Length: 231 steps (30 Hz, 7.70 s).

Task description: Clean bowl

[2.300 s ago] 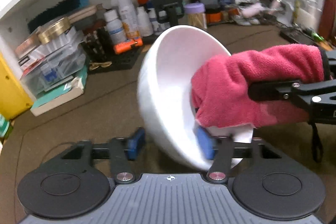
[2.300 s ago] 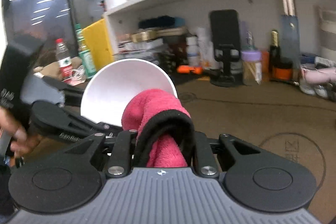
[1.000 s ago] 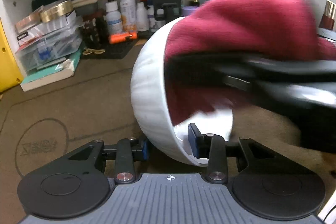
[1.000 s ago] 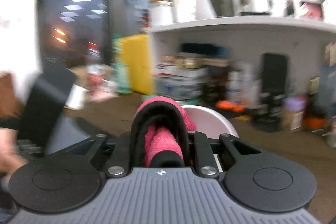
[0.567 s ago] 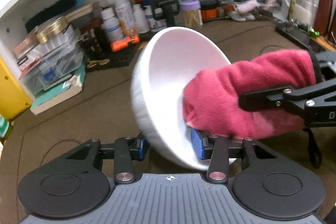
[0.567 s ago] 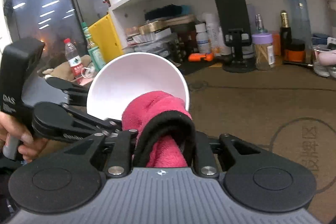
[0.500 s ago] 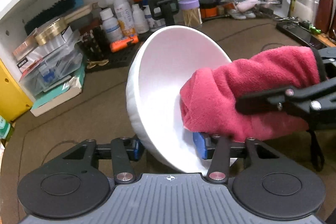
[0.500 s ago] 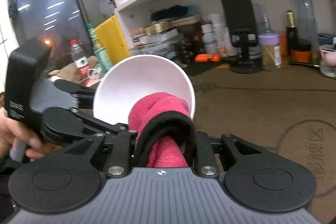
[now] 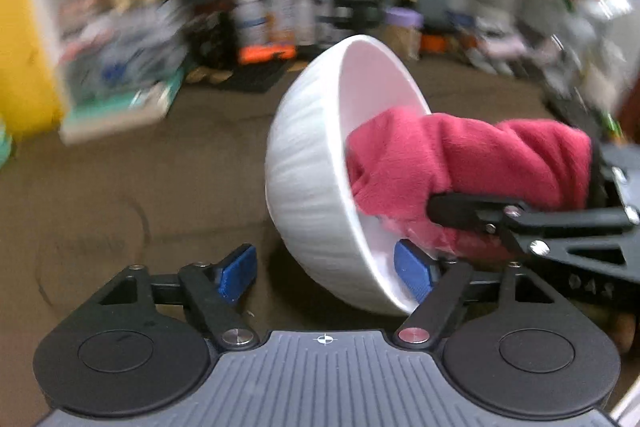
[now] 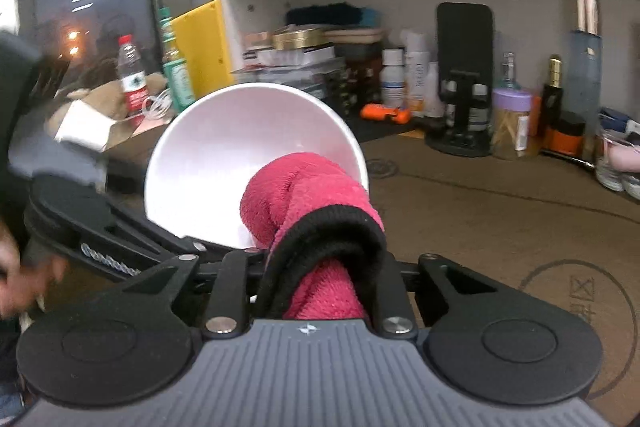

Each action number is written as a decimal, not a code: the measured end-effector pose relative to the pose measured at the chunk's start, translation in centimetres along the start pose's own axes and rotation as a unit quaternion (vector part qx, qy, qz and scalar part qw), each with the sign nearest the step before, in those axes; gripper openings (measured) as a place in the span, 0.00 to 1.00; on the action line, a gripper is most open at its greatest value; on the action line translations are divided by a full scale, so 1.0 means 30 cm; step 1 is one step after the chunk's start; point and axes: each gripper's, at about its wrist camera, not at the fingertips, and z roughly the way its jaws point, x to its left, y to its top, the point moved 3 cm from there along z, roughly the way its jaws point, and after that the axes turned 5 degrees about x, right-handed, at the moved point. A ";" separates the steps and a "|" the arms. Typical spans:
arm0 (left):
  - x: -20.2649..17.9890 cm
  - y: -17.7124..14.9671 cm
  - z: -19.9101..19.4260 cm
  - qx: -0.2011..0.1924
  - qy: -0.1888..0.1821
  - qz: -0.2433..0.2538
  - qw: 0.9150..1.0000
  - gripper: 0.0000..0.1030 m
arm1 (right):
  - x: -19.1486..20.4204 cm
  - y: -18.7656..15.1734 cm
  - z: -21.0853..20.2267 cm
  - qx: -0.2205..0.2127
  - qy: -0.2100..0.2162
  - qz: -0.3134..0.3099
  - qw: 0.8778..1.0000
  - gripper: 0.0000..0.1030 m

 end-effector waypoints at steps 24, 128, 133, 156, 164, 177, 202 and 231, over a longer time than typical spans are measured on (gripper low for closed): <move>-0.030 0.055 0.001 0.023 0.017 0.224 0.974 0.60 | 0.049 0.057 -0.072 -0.062 0.120 -0.087 0.987 0.19; 0.026 0.137 -0.035 -0.002 0.005 0.186 0.982 0.63 | -0.109 0.082 0.041 0.003 0.059 0.025 0.998 0.19; -0.054 0.114 -0.042 -0.043 0.054 0.130 0.989 0.81 | -0.250 -0.006 0.084 0.008 0.103 0.231 0.967 0.19; -0.015 0.070 0.007 0.023 -0.052 0.138 0.989 0.30 | 0.015 0.122 0.062 0.021 -0.049 -0.092 0.994 0.20; -0.002 0.092 0.016 0.038 -0.059 0.174 0.982 0.34 | 0.122 0.150 0.030 -0.040 0.058 -0.218 0.973 0.20; -0.007 0.184 0.045 0.017 0.020 0.169 0.985 0.82 | -0.090 0.026 0.044 0.004 -0.006 0.027 1.000 0.20; -0.098 0.087 0.022 0.010 -0.044 0.101 0.994 0.30 | -0.133 0.016 -0.043 0.061 0.004 0.025 0.998 0.21; -0.087 0.083 -0.008 0.022 -0.016 0.167 0.986 0.35 | -0.065 0.108 0.022 0.150 0.026 -0.092 0.984 0.22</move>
